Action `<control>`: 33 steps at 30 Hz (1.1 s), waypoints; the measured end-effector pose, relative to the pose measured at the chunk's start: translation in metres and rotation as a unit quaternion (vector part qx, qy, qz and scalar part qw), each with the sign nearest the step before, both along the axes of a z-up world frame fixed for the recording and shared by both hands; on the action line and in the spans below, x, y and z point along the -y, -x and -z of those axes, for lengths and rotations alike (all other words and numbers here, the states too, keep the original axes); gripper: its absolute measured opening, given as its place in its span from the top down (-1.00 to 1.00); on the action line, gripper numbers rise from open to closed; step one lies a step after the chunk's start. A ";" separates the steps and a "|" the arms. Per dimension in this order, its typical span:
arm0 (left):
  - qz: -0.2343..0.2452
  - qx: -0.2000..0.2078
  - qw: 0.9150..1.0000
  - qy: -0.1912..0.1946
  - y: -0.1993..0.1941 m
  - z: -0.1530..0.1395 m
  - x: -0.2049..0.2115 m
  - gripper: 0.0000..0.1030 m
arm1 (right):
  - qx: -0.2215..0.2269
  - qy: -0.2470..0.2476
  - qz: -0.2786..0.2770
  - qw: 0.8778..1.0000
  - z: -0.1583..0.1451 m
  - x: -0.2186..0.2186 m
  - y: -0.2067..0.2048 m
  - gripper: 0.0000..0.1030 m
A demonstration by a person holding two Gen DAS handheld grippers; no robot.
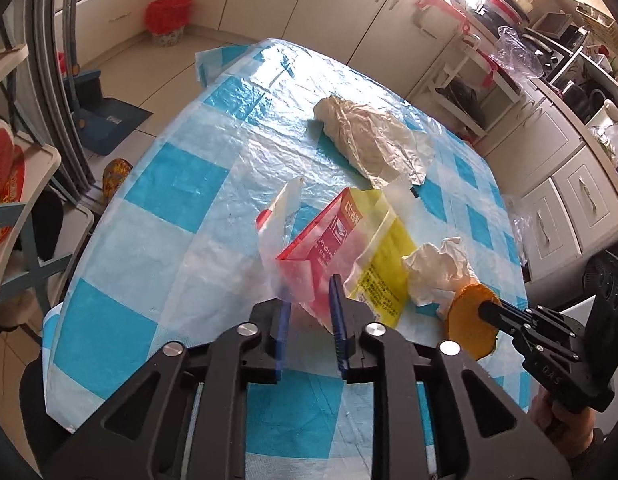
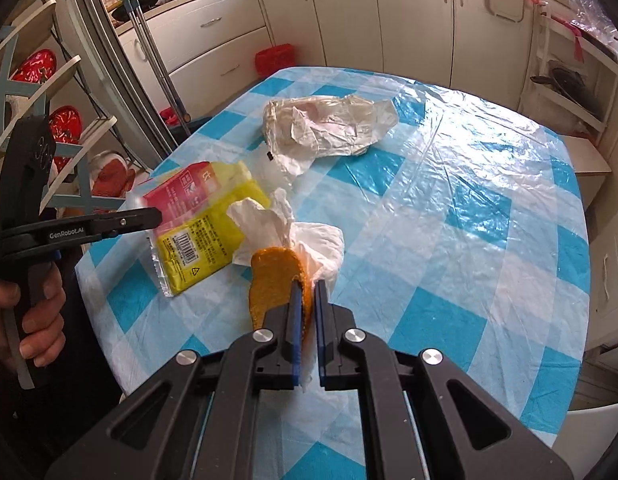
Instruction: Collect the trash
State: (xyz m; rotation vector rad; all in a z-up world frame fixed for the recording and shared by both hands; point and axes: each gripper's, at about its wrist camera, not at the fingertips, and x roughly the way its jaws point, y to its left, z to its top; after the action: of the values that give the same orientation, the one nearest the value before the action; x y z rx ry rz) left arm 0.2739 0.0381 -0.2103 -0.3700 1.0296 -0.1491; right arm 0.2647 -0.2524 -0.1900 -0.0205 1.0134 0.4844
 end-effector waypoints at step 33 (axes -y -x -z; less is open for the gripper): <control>0.008 0.010 0.999 -0.032 0.003 0.007 0.035 0.36 | 0.014 0.043 -0.047 0.998 0.017 -0.014 0.032 -0.06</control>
State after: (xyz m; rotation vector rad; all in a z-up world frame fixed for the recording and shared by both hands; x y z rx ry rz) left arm 0.2707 0.0034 -0.2177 -0.3008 1.0155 -0.1337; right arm 0.2331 -0.2389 -0.2073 -0.1518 1.0088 0.5248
